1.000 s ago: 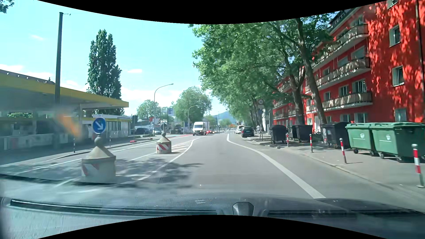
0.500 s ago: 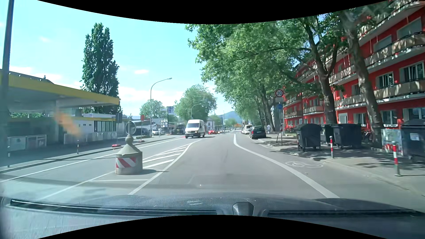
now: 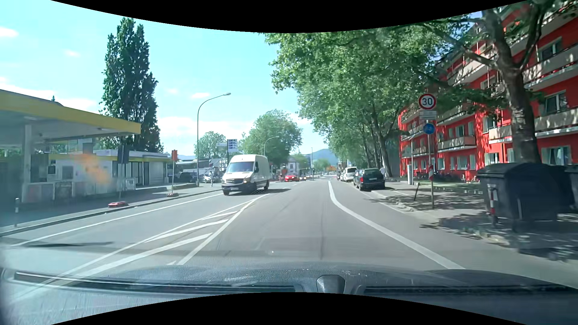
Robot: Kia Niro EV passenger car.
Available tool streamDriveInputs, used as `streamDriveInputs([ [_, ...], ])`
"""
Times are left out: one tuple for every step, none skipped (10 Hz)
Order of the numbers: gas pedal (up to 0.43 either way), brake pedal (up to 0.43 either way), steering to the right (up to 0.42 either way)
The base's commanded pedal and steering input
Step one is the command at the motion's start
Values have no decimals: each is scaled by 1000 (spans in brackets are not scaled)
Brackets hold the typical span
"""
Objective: Follow the waypoints while adhering to traffic rules and regulations
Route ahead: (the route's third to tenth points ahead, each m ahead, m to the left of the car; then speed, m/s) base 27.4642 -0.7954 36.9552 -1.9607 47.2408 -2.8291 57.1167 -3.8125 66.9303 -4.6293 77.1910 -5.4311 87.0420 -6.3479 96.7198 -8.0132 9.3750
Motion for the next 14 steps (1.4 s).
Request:
streamDriveInputs([
  [67, 0, -20],
  [67, 0, -13],
  [67, 0, -6],
  [67, 0, -4],
  [67, 0, -3],
  [67, 0, 3],
  [67, 0, 10],
  [67, 0, 15],
  [67, 0, 20],
  [67, 0, 26],
  [67, 0, 29],
  [67, 0, 29],
  [67, 0, 29],
  [67, 0, 29],
])
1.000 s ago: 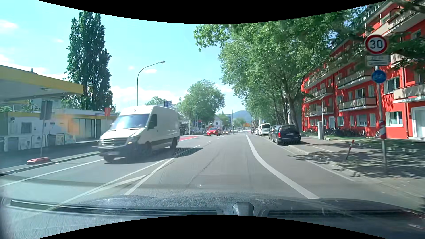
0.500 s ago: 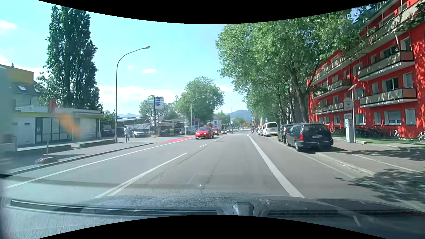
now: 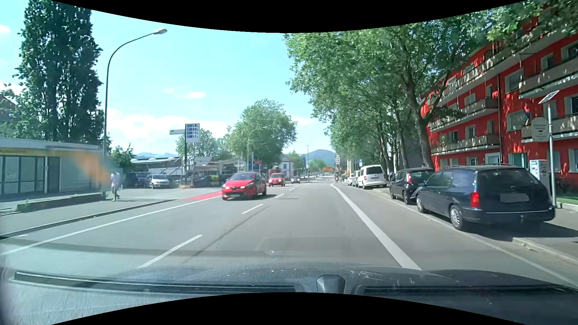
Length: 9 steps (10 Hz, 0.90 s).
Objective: Follow the waypoints while adhering to traffic rules and regulations
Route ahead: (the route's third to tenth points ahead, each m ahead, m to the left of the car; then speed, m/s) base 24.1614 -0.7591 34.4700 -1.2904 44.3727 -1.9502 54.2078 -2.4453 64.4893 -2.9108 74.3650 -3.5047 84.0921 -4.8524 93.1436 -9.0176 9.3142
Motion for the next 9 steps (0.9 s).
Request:
streamDriveInputs([
  [67, 0, 29],
  [67, 0, 29],
  [67, 0, 27],
  [67, 0, 23],
  [67, 0, 14],
  [67, 0, 7],
  [67, 0, 6],
  [67, 0, 7],
  [67, 0, 7],
])
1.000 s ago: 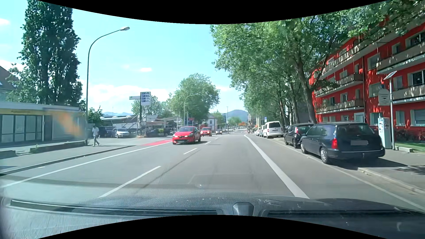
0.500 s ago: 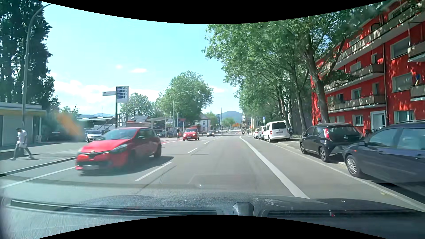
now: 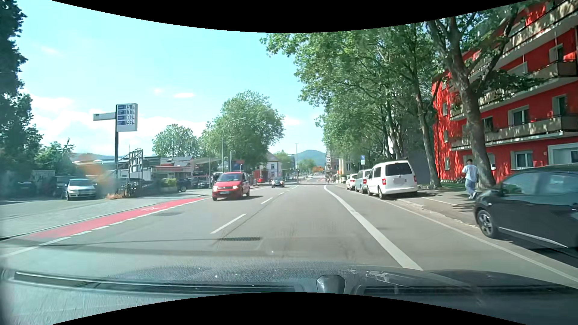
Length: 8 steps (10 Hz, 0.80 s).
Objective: Follow the waypoints while adhering to traffic rules and regulations
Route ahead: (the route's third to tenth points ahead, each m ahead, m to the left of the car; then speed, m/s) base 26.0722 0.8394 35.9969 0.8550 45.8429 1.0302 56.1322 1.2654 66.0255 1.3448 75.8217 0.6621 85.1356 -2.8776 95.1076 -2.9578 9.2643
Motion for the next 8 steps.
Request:
streamDriveInputs([
  [67, 0, 6],
  [67, 0, 6],
  [67, 0, 6],
  [67, 0, 6],
  [67, 0, 6],
  [67, 0, 5],
  [59, 0, 5],
  [47, 0, 5],
])
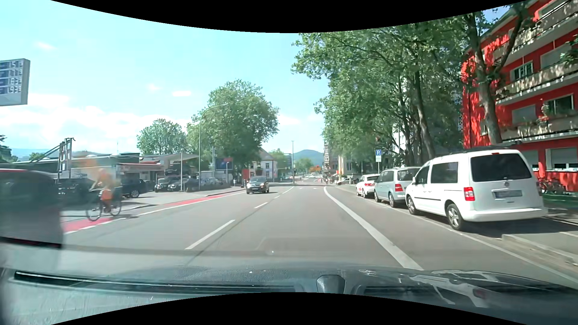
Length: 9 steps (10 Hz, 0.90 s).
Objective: Follow the waypoints while adhering to traffic rules and regulations
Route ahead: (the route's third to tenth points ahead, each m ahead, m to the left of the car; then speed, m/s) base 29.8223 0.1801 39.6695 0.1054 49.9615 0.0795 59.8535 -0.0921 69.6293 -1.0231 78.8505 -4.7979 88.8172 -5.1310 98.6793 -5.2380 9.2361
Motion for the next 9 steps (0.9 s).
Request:
streamDriveInputs([
  [47, 0, 5],
  [47, 0, 4],
  [47, 0, 4],
  [47, 0, 3],
  [47, 0, 2],
  [47, 0, 2],
  [47, 0, 2],
  [47, 0, 2],
  [47, 0, 2],
])
